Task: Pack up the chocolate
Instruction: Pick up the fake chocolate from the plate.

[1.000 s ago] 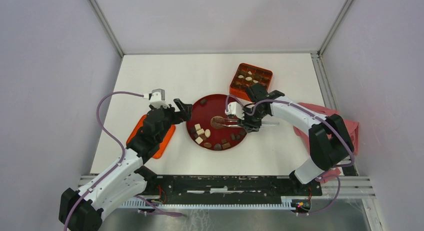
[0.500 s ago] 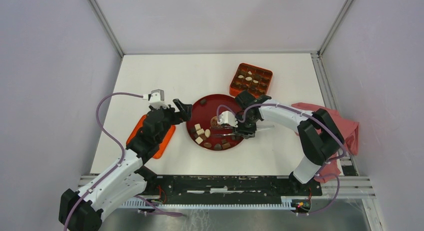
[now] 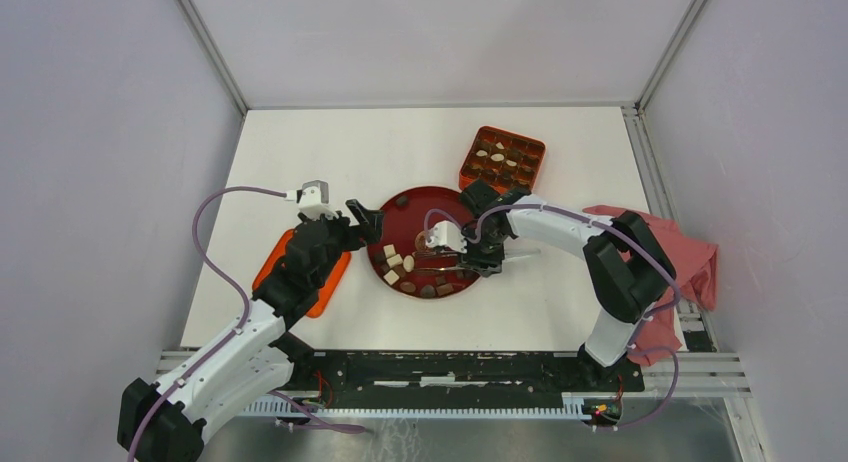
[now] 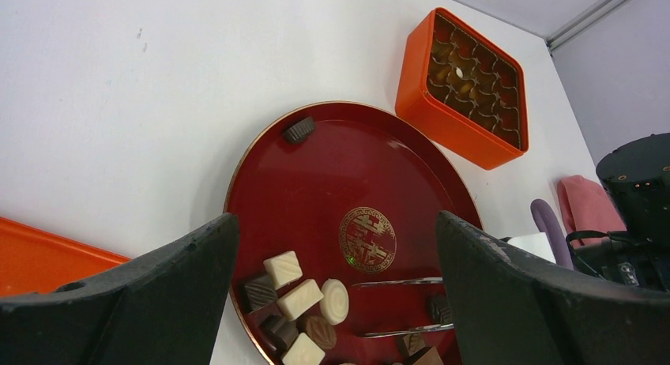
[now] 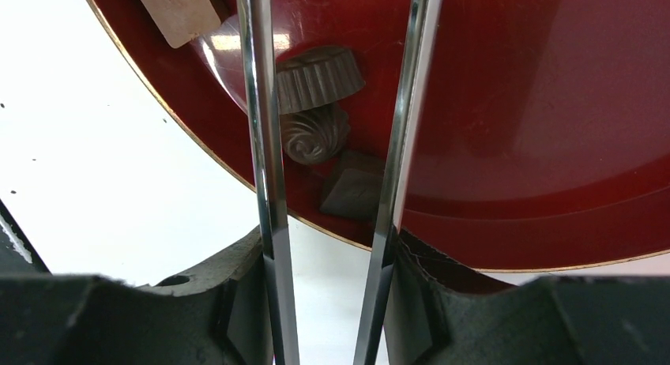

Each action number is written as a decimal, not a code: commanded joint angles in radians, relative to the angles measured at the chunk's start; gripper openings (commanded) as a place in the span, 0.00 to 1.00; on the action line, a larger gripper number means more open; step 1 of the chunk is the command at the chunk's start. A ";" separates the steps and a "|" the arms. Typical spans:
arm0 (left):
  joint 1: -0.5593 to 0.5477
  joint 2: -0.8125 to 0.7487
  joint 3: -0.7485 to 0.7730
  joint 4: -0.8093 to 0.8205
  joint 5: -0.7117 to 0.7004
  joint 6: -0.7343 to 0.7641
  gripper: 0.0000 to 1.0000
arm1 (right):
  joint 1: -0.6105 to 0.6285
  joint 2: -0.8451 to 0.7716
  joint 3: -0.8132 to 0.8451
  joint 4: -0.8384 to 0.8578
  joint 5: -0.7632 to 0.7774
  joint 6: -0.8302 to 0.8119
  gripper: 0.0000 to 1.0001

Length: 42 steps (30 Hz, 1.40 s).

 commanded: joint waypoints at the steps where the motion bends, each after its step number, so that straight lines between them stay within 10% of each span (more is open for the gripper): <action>1: 0.004 -0.016 -0.001 0.038 0.002 -0.034 0.98 | 0.009 0.002 0.061 -0.004 -0.037 0.013 0.49; 42: 0.005 -0.036 -0.012 0.032 -0.023 -0.049 0.98 | 0.042 0.148 0.269 -0.135 0.025 0.073 0.50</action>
